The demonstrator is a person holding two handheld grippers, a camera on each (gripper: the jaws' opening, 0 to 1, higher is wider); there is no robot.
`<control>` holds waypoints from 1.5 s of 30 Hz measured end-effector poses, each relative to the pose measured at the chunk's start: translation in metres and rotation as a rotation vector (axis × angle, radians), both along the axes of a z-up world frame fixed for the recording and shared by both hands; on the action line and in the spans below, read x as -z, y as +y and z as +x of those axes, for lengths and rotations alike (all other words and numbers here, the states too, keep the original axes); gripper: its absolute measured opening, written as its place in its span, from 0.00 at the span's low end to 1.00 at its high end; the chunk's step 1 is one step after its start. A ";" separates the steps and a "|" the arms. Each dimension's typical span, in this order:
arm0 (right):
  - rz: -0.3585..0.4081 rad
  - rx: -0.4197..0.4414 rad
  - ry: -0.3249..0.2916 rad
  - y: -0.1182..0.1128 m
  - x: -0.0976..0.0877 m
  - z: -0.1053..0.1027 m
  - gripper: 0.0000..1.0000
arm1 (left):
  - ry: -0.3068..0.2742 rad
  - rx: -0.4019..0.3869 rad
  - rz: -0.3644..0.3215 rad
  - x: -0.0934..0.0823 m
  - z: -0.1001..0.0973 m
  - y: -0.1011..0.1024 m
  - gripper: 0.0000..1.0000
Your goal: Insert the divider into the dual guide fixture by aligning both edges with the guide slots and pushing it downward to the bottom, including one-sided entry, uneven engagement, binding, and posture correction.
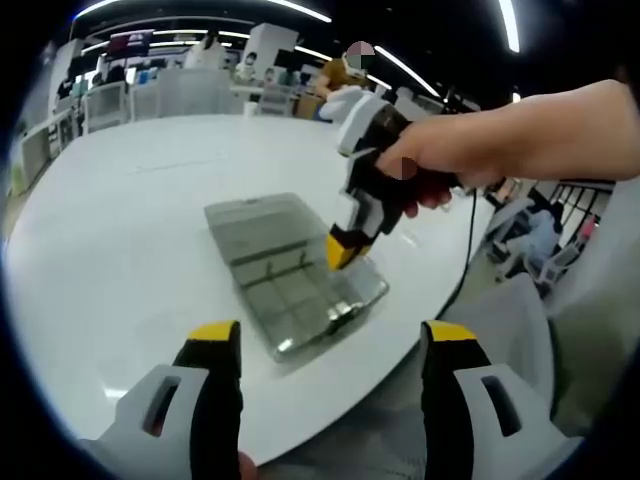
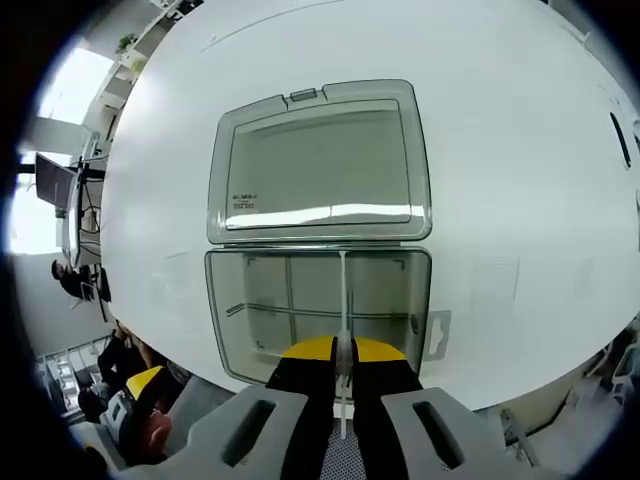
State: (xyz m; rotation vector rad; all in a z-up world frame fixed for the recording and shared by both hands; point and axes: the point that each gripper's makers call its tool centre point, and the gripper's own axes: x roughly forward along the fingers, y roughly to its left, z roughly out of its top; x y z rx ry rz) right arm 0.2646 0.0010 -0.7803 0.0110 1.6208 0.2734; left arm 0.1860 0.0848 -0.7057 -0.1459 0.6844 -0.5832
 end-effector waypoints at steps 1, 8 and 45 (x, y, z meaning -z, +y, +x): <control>0.000 0.002 0.001 0.000 0.000 0.000 0.00 | 0.000 -0.001 0.000 0.000 0.000 0.000 0.71; 0.002 0.003 0.003 0.001 0.004 0.000 0.00 | 0.005 -0.008 0.000 0.001 -0.001 0.002 0.71; -0.007 -0.009 0.006 0.002 0.004 -0.009 0.00 | 0.016 -0.017 -0.001 0.003 -0.001 0.003 0.70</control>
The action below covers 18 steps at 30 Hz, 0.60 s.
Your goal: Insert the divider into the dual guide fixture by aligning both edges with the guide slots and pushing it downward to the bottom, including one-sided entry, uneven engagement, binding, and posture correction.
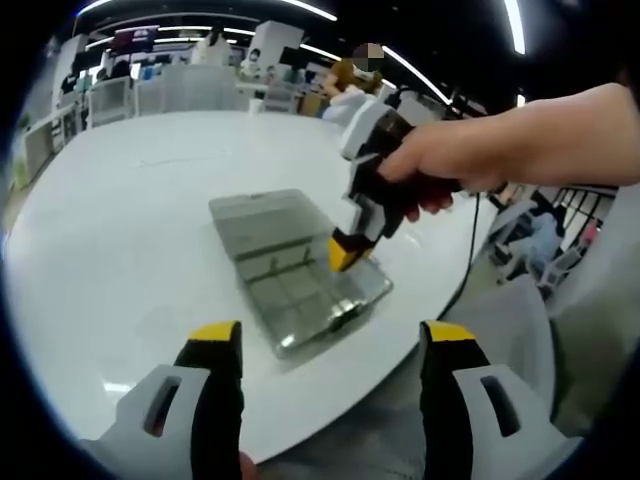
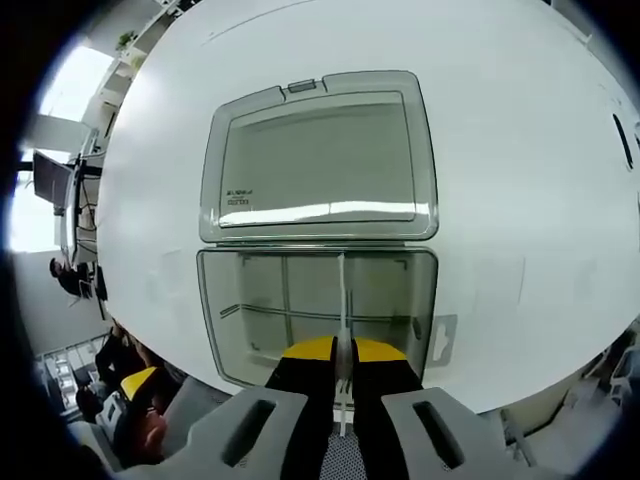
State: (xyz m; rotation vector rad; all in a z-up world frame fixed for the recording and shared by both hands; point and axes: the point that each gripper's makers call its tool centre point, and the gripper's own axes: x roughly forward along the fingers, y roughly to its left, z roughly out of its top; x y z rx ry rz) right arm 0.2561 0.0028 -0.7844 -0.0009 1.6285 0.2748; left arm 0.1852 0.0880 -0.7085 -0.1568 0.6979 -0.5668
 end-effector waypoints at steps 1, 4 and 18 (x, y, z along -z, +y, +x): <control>-0.001 0.000 0.000 0.000 0.001 0.000 0.00 | 0.000 0.000 0.001 0.000 0.000 0.000 0.70; -0.004 -0.007 -0.005 0.000 0.002 0.000 0.00 | 0.002 -0.001 0.002 0.001 0.000 0.000 0.70; -0.031 -0.034 -0.026 -0.001 0.010 -0.002 0.00 | 0.007 -0.003 0.005 0.002 0.000 0.000 0.70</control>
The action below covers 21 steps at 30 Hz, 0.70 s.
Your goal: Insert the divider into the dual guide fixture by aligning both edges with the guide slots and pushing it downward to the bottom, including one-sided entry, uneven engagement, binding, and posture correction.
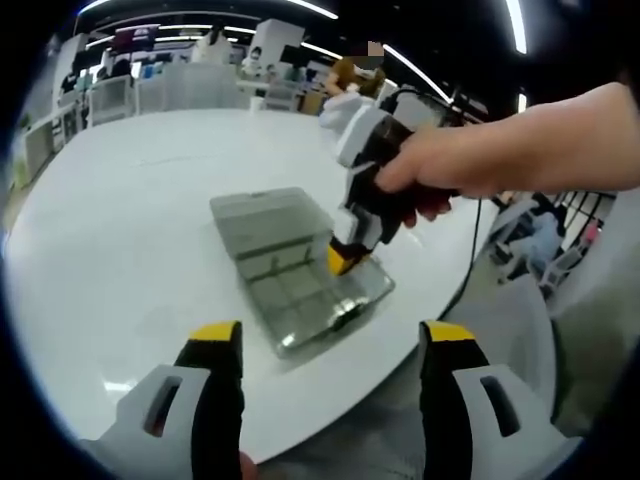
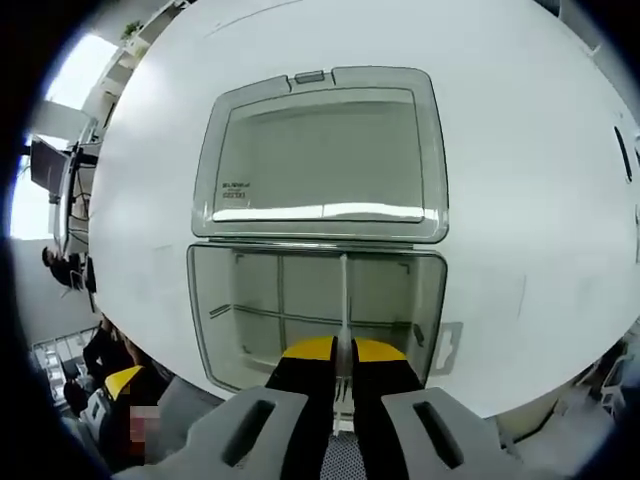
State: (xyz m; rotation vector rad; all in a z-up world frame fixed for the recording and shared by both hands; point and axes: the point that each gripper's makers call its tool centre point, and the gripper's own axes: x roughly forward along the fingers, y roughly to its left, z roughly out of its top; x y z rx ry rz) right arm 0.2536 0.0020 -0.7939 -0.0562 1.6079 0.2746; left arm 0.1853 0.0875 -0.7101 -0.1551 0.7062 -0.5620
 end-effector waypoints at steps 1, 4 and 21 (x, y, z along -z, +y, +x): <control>0.000 0.001 0.000 0.000 0.000 0.000 0.00 | 0.000 0.001 0.001 0.000 0.000 0.000 0.70; -0.008 -0.009 -0.004 0.000 0.003 0.002 0.00 | 0.001 0.000 0.002 0.000 0.000 0.001 0.70; -0.037 -0.039 -0.020 0.001 0.011 0.002 0.00 | 0.007 -0.003 0.003 0.003 0.000 0.002 0.69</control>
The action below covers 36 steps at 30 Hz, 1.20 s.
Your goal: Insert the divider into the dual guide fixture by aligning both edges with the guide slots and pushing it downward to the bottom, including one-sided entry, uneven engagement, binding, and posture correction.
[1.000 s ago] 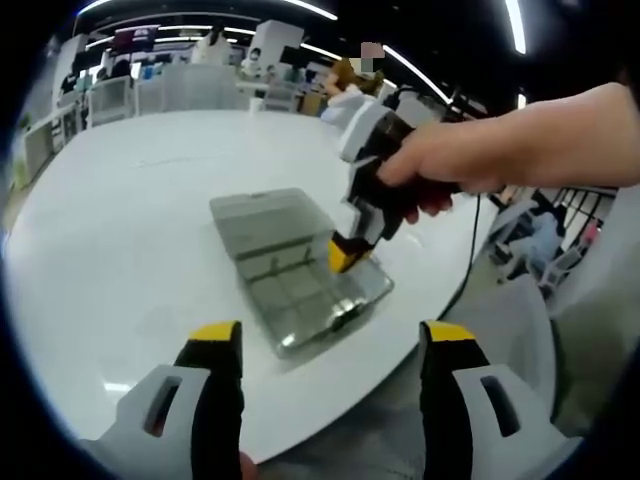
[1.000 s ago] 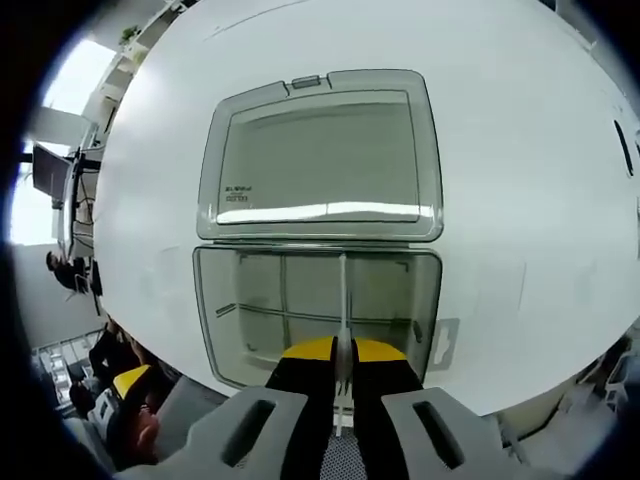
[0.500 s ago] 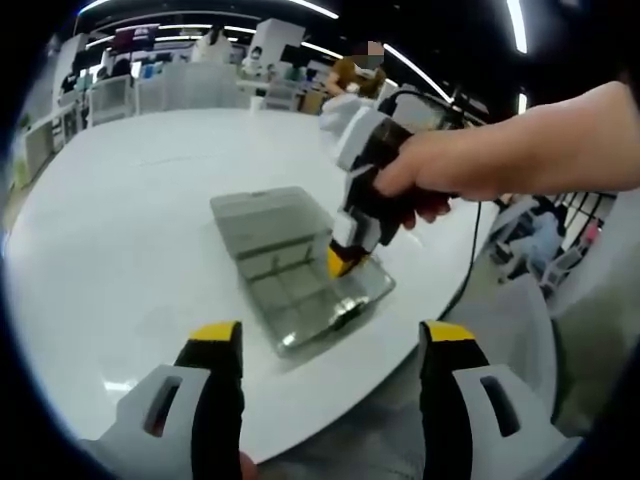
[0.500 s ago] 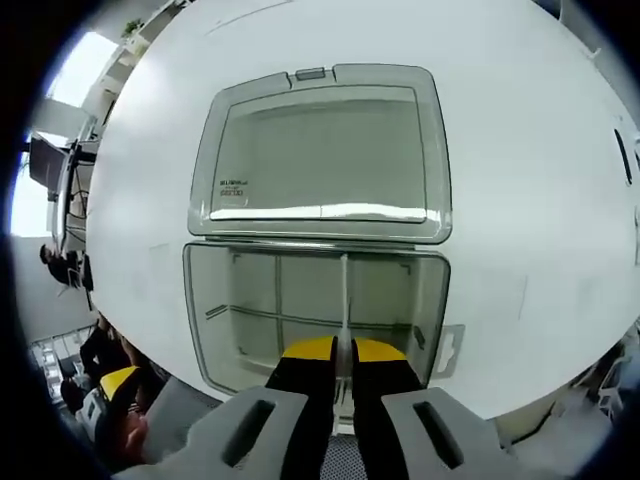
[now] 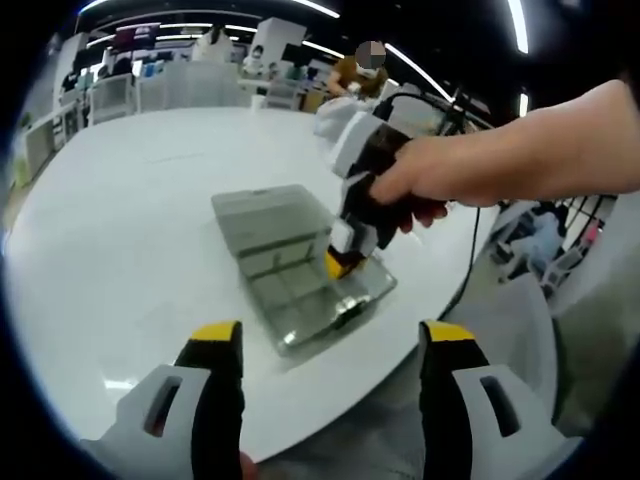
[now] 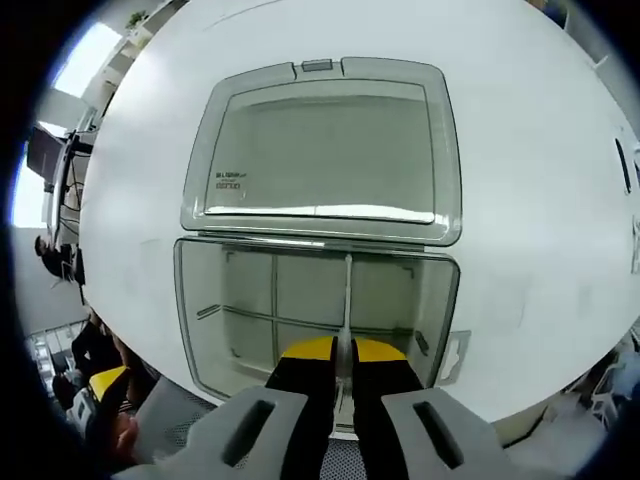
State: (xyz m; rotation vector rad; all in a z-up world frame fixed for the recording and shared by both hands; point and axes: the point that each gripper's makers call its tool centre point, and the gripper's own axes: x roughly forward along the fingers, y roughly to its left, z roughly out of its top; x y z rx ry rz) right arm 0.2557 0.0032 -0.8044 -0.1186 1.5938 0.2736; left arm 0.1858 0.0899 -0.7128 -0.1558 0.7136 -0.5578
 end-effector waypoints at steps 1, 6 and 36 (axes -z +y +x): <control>-0.001 -0.002 -0.001 0.000 0.000 0.000 0.00 | 0.000 0.000 0.000 0.000 0.000 0.000 0.69; -0.006 -0.022 -0.014 0.001 0.000 -0.002 0.00 | -0.001 0.001 -0.001 -0.001 0.001 -0.001 0.69; 0.129 -0.126 -0.069 0.002 -0.004 0.005 0.03 | 0.001 0.008 0.008 -0.002 -0.002 -0.003 0.69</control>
